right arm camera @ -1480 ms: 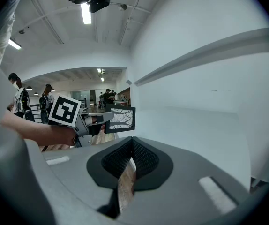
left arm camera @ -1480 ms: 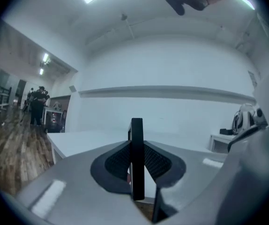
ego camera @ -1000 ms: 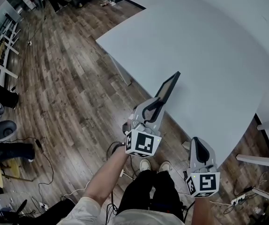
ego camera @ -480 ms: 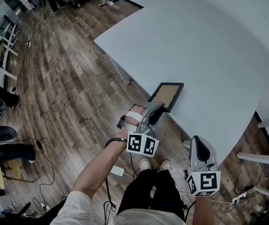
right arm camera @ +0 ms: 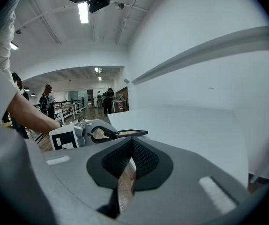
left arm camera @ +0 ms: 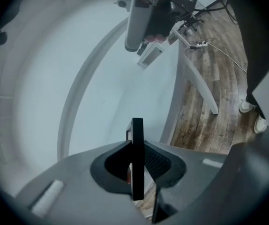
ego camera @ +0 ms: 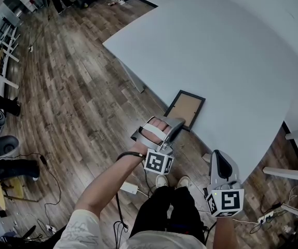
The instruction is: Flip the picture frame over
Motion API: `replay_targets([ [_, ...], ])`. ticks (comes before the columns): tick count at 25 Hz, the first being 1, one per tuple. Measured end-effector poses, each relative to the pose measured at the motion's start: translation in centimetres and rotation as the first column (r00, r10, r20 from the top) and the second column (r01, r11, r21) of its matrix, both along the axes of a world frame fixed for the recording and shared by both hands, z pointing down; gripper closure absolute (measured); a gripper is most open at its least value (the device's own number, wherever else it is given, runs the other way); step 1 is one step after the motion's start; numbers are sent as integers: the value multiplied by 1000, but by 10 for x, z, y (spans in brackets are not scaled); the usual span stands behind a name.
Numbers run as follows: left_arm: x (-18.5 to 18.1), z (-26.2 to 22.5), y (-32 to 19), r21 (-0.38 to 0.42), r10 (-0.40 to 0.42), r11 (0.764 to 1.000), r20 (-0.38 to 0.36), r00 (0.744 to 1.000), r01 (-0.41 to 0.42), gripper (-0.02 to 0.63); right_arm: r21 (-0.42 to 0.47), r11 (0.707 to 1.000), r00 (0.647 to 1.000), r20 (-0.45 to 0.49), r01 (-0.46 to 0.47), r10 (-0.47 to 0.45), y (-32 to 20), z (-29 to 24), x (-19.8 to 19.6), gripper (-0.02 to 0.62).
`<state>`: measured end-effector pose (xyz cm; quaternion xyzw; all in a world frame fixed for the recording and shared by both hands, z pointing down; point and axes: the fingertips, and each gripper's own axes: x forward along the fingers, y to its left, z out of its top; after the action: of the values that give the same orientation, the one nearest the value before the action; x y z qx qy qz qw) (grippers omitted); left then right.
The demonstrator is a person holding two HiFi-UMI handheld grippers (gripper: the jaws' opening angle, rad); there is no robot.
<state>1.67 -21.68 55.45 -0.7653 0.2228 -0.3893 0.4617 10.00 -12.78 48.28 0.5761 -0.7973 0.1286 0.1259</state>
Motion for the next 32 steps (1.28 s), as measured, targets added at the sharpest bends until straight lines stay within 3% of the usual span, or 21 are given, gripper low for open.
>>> replay_targets([
  [10,7,28,6,11,13,1000,60,998,-14,534,-13,1000,1000,-2,-4,4,4,6,3,571],
  [19,1,40,2,123,10,992,234,972,-40,532,-14,1000,1000,3,-5,5,3,9,0,571],
  [30,2,50,0,115,6,993,269,963,-38,510,-17,1000,1000,2,-1,1,1,10,-1,571],
  [32,0,52,-1,105,5,994,273,962,-35,477,-16,1000,1000,0,1,-1,0,9,-1,571],
])
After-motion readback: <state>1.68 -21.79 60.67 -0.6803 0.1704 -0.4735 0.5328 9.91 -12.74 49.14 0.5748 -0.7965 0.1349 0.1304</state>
